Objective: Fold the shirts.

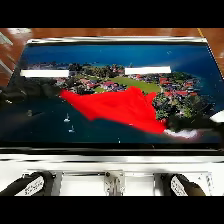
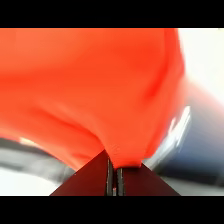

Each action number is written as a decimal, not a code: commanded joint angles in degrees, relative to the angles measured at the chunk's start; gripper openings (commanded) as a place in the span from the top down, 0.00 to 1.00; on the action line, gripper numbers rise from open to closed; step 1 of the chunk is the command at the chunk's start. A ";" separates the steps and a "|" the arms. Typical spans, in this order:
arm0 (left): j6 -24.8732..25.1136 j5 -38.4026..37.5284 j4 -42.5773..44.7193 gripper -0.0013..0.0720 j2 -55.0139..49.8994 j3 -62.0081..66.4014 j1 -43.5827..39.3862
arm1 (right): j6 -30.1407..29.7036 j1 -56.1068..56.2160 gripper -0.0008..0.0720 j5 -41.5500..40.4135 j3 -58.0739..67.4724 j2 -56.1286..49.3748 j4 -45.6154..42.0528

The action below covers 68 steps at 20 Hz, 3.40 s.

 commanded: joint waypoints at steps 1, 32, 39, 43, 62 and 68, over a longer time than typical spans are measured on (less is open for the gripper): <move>-1.81 7.02 0.15 0.93 10.01 21.20 1.18 | -2.93 0.28 0.91 -3.54 24.70 11.04 0.50; -22.77 2.54 36.85 0.92 -12.48 13.75 0.28 | 19.37 14.86 0.90 -22.47 29.75 -29.51 -13.62; -22.88 3.52 26.32 0.92 -28.26 13.77 -1.99 | 19.65 22.93 0.90 -32.59 29.75 -39.30 -12.55; -26.67 -9.57 27.41 0.35 -29.27 16.59 0.59 | 18.73 21.24 0.04 -25.75 32.70 -36.24 -10.16; -8.04 -4.61 13.16 0.19 -16.02 -29.59 12.94 | 11.78 -10.91 0.04 9.64 15.76 -21.94 -3.98; -8.15 1.70 7.45 0.29 -17.68 -29.55 7.37 | 11.47 -10.91 0.04 9.86 15.76 -21.94 -5.95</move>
